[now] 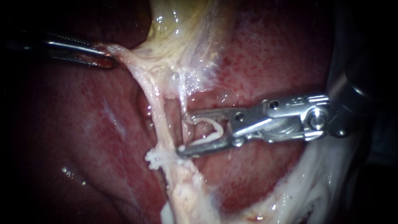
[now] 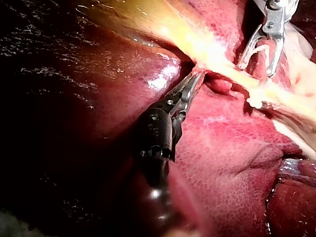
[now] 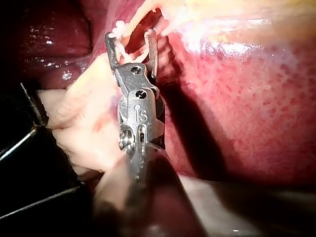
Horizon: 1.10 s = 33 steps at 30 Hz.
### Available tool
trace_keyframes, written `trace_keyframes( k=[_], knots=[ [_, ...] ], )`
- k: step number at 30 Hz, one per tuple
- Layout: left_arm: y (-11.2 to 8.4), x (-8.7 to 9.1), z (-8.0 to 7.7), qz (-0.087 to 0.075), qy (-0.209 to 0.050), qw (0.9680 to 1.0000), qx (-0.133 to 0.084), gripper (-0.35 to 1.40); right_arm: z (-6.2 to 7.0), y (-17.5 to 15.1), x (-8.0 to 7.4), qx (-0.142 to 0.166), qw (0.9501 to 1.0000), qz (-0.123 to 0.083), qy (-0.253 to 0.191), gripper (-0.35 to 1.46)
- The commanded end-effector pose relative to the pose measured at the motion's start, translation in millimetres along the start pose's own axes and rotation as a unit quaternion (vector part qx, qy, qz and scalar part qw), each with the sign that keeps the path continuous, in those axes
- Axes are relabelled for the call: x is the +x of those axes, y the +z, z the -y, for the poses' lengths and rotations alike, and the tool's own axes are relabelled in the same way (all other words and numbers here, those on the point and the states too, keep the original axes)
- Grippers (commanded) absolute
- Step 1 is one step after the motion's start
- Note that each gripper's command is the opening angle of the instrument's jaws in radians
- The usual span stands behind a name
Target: Clipping third clip left tube
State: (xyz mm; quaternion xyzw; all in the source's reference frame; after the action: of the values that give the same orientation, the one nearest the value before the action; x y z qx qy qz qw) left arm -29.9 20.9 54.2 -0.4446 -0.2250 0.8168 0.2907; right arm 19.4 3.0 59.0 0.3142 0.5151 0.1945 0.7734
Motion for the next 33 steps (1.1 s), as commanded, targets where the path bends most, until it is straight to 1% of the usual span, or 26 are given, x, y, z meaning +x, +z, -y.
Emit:
trace_keyframes(
  k=[1, 5, 12, 18, 20, 25, 33],
  knots=[
    [0.0, 0.0, 0.0, 0.0, 0.0, 1.0, 0.0, -0.35, -0.2, 0.3, -0.1, 0.003, 1.0, 0.001, 0.002, 0.5],
    [0.0, 0.0, 0.0, 0.0, 0.0, 1.0, 0.0, -0.35, -1.0, 1.2, -0.8, 0.014, 0.9999, 0.004, 0.01, 0.49],
    [0.0, -0.1, 0.0, 0.0, 0.0, 1.0, 0.0, -0.35, -2.2, 1.5, -2.0, 0.014, 0.9997, 0.005, 0.017, 0.49],
    [0.0, -0.1, 0.0, 0.0, 0.0, 1.0, 0.0, -0.35, -3.0, 1.8, -2.3, 0.015, 0.9997, 0.006, 0.018, 0.49],
    [0.0, -0.1, 0.0, 0.0, 0.0, 1.0, 0.0, -0.35, -3.1, 2.0, -2.3, 0.017, 0.9996, 0.003, 0.02, 0.49],
    [0.1, -0.1, 0.0, 0.0, 0.0, 1.0, 0.0, -0.35, -3.2, 3.2, -1.6, 0.037, 0.9988, -0.009, 0.029, 0.49],
    [0.1, -0.1, 0.0, 0.0, 0.0, 1.0, 0.0, -0.35, -2.4, 5.4, -0.3, 0.069, 0.9963, -0.026, 0.045, 0.49]
  ],
)
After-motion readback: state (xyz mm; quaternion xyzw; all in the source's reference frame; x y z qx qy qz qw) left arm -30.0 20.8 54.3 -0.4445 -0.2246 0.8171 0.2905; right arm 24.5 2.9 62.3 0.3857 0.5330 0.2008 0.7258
